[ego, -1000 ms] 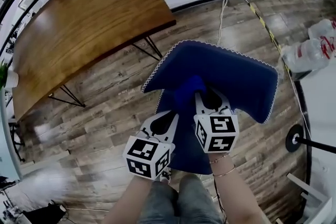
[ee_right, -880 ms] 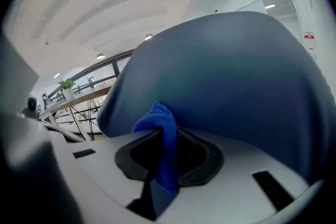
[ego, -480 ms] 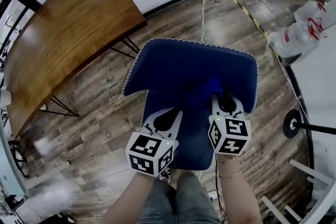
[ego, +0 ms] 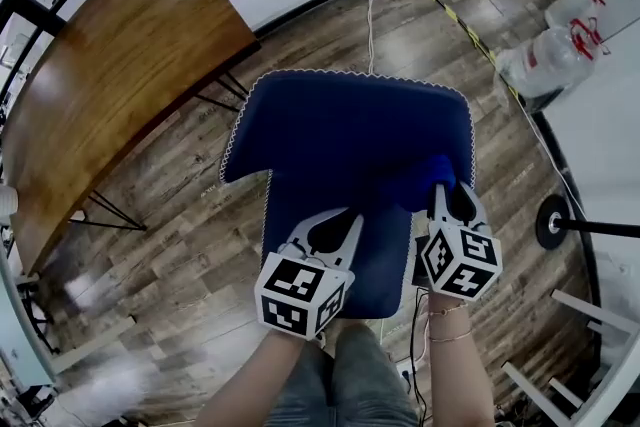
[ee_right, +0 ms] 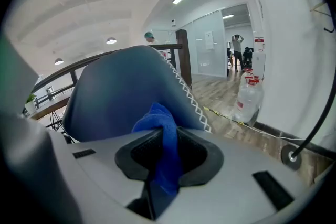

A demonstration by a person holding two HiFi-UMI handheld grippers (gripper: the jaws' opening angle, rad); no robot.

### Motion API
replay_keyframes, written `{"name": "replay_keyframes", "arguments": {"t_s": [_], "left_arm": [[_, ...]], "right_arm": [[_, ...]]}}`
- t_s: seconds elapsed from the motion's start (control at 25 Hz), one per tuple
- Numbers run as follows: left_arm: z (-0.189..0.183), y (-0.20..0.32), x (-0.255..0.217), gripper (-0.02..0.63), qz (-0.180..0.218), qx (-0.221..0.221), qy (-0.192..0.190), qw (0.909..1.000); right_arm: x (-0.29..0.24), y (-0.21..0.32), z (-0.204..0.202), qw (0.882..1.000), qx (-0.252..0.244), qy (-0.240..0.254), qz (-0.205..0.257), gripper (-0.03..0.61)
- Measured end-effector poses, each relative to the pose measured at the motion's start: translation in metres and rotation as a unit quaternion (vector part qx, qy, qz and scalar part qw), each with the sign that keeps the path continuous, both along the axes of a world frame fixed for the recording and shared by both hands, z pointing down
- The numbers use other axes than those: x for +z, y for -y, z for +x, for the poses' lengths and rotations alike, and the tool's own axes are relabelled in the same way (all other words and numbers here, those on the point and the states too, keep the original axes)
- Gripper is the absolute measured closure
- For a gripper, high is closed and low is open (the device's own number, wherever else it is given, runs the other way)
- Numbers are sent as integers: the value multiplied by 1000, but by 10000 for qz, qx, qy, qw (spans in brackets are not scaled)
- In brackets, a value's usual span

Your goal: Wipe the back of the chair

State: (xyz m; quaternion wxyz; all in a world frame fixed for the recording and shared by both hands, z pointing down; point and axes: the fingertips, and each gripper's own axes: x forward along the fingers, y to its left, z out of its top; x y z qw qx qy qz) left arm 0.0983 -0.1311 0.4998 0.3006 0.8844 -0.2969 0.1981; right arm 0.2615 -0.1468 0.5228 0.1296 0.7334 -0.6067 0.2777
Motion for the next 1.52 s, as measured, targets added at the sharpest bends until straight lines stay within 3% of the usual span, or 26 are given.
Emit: {"name": "replay_keyframes", "arguments": {"t_s": [0.28, 0.64, 1.08, 1.32, 1.52], "left_arm": [[-11, -1, 1, 577, -18, -99, 60, 9999], [-65, 3, 12, 577, -104, -565, 251, 9980], [-135, 1, 36, 577, -329, -1278, 341, 9907], [-168, -4, 54, 577, -464, -1567, 411, 9857], [-180, -4, 63, 577, -503, -1722, 428, 9828]], "right_arm": [[-4, -10, -2, 10000, -26, -56, 36, 497], [7, -6, -82, 9964, -817, 238, -12, 497], [63, 22, -215, 9731, -2191, 589, -391, 497], [87, 52, -265, 9650, -2510, 631, -414, 497], [98, 75, -279, 9651, -2494, 688, -406, 497]]}}
